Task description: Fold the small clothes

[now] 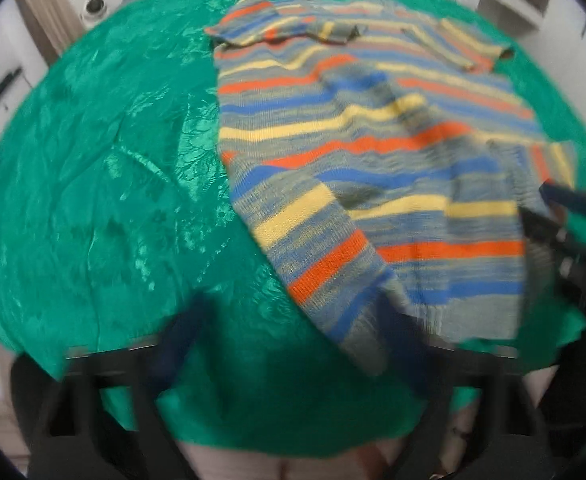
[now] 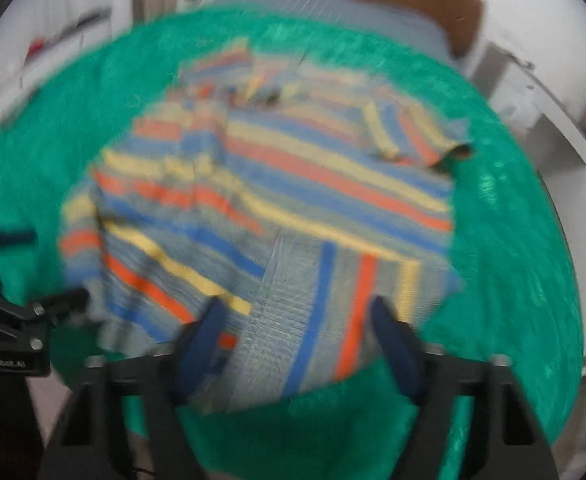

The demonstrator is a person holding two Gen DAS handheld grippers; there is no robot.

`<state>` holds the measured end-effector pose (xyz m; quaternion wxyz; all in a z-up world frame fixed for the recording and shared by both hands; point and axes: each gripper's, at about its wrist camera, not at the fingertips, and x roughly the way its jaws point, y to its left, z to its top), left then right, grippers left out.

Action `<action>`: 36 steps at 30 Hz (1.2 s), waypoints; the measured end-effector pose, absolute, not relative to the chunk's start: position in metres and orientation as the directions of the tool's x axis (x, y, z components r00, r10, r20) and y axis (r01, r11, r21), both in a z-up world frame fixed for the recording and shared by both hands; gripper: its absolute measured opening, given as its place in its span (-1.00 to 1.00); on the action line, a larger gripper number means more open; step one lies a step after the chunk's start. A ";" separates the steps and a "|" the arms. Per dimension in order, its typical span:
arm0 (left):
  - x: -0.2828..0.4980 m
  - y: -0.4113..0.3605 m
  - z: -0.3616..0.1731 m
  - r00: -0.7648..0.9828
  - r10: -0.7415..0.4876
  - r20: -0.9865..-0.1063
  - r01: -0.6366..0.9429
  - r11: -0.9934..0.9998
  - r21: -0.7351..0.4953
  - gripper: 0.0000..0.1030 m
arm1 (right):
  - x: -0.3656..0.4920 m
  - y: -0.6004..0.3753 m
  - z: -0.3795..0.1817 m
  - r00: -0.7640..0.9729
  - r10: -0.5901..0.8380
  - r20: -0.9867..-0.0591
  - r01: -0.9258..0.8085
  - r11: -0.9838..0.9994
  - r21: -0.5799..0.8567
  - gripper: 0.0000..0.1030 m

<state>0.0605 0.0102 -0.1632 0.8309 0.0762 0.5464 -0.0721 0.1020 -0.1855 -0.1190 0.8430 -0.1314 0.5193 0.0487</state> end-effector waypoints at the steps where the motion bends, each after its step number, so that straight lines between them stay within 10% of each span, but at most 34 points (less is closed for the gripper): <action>1: 0.059 0.015 -0.164 0.377 -0.091 -0.922 0.209 0.978 -0.011 -0.52 | 0.104 -0.189 -0.132 0.410 -0.048 -0.911 -0.227 0.962 -0.153 -0.79; 2: 0.057 0.024 -0.162 0.368 -0.132 -0.920 0.198 0.978 -0.061 -0.91 | 0.102 -0.196 -0.132 0.404 -0.033 -0.914 -0.212 0.969 -0.128 -0.79; 4: 0.049 0.042 -0.157 0.365 -0.164 -0.917 0.180 0.978 -0.103 -0.96 | 0.083 -0.220 -0.115 0.425 0.002 -0.905 -0.144 0.987 -0.065 -0.87; 15: 0.029 0.084 -0.162 0.325 -0.216 -0.921 0.134 0.974 -0.181 -0.96 | 0.017 -0.280 -0.103 0.367 -0.095 -0.925 0.043 0.995 -0.085 -0.70; 19: 0.032 0.082 -0.165 0.321 -0.198 -0.926 0.132 0.978 -0.163 -0.95 | 0.020 -0.274 -0.089 0.403 -0.153 -0.902 0.055 0.988 -0.143 0.02; 36: 0.029 0.085 -0.157 0.335 -0.172 -0.926 0.116 0.983 -0.141 -0.87 | 0.024 -0.260 -0.049 0.473 -0.271 -0.839 0.055 0.959 -0.279 0.04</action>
